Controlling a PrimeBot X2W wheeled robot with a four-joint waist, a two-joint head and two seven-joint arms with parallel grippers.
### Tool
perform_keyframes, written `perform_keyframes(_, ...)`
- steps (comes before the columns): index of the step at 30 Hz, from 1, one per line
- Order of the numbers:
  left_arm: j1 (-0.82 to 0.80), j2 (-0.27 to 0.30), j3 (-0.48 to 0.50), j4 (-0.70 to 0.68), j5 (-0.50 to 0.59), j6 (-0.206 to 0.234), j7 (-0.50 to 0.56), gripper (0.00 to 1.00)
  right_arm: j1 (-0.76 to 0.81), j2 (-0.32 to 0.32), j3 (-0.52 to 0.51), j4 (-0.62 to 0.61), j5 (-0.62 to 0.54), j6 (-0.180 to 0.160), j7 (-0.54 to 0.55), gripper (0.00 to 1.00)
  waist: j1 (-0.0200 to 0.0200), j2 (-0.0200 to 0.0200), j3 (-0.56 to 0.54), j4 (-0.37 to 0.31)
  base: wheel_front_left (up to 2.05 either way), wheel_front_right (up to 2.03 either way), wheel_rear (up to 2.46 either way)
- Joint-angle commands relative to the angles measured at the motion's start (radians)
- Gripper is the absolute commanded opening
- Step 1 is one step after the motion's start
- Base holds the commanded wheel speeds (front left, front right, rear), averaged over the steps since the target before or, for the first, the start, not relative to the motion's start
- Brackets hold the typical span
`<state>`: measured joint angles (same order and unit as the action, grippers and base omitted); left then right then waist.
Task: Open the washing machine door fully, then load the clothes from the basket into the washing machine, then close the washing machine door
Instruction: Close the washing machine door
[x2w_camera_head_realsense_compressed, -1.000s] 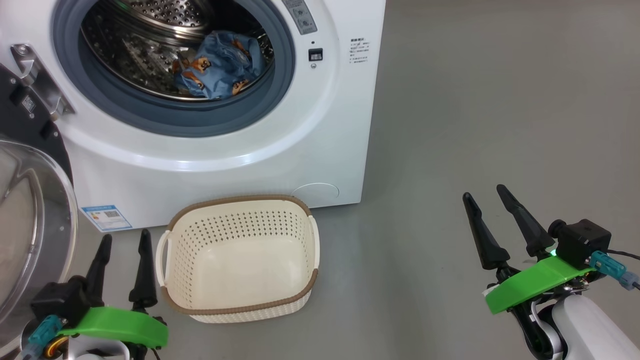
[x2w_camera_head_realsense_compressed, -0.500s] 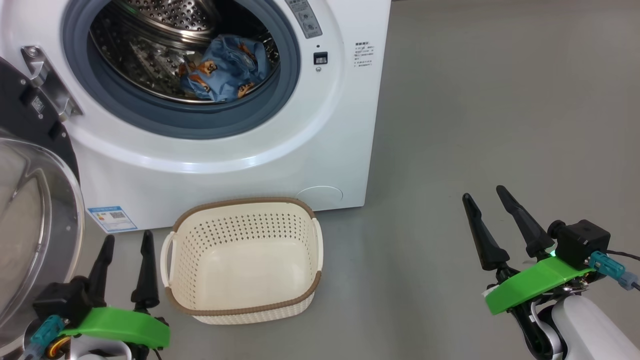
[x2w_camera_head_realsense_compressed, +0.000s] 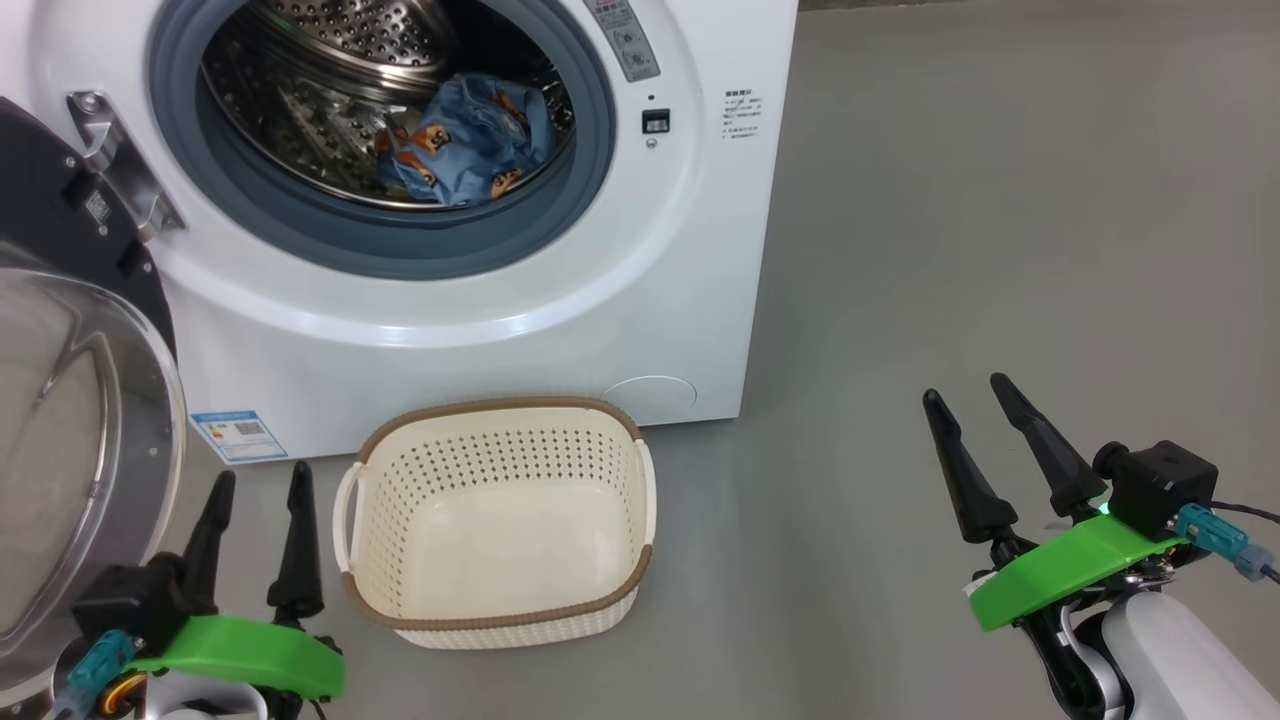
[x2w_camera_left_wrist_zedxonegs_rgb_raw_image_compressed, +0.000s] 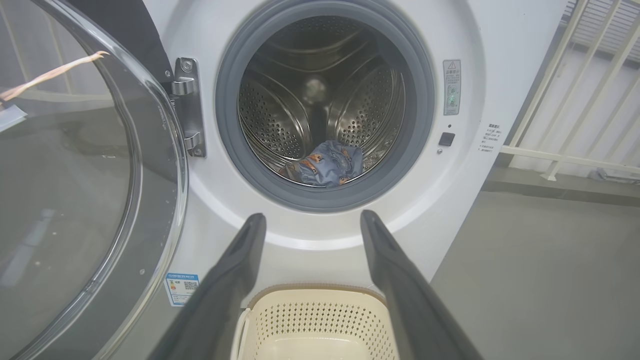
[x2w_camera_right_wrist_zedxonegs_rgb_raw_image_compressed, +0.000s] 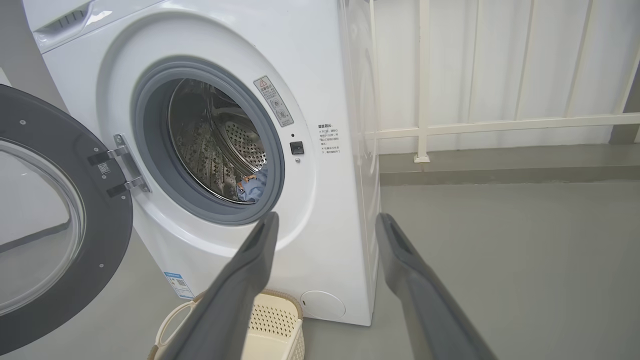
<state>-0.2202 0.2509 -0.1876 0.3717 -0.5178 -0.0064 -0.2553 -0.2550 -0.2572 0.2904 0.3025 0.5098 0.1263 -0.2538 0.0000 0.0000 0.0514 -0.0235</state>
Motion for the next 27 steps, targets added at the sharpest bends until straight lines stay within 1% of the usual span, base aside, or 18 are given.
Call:
perform_keyframes(1,-0.025,0.033,0.032,-0.016,-0.002,0.012,-0.006,1.00,0.004,-0.012,0.018,-0.019,0.018,0.004,-0.008,1.00,0.0000,0.0000,0.000,0.004,0.00,0.00,0.00)
perform_keyframes(12,-0.029,0.037,0.025,-0.013,0.009,0.033,-0.006,1.00,0.008,-0.007,0.014,-0.019,0.017,0.004,-0.008,1.00,0.0000,0.0000,0.002,0.051,0.00,0.00,0.00)
perform_keyframes(22,-0.025,0.042,0.024,-0.013,0.020,0.063,-0.006,1.00,0.008,-0.002,0.015,-0.016,0.022,0.004,-0.008,1.00,0.0000,0.0000,-0.006,0.148,0.00,0.00,0.00)
perform_keyframes(27,-0.022,0.040,0.019,-0.014,0.021,0.071,-0.006,1.00,0.010,-0.002,0.019,-0.012,0.026,0.004,-0.008,1.00,0.0000,0.0000,-0.020,0.206,0.00,0.00,0.00)
